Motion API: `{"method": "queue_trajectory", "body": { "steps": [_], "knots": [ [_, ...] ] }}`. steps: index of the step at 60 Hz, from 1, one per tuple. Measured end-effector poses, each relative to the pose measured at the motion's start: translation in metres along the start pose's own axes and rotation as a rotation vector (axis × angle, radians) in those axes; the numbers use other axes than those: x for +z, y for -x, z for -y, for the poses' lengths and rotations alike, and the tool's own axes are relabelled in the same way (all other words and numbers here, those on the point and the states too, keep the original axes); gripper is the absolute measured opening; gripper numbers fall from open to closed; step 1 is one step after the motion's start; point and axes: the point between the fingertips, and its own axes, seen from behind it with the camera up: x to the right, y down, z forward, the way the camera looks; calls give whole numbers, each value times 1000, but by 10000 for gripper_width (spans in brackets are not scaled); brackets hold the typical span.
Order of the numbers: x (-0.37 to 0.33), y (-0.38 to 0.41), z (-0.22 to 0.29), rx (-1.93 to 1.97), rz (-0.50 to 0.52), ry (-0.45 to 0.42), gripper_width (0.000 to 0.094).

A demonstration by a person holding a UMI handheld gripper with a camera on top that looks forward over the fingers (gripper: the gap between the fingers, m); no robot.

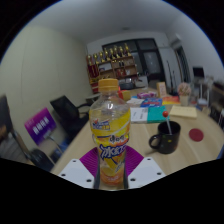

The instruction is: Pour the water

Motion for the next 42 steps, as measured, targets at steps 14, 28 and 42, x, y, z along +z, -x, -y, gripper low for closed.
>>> {"method": "queue_trajectory", "body": {
  "steps": [14,28,42],
  "knots": [
    [10,2,92,1019,240,19,323],
    [-19,-1,118,1839,484,40,326],
    [-34,-8,120,2034,511,15,324]
  ]
}}
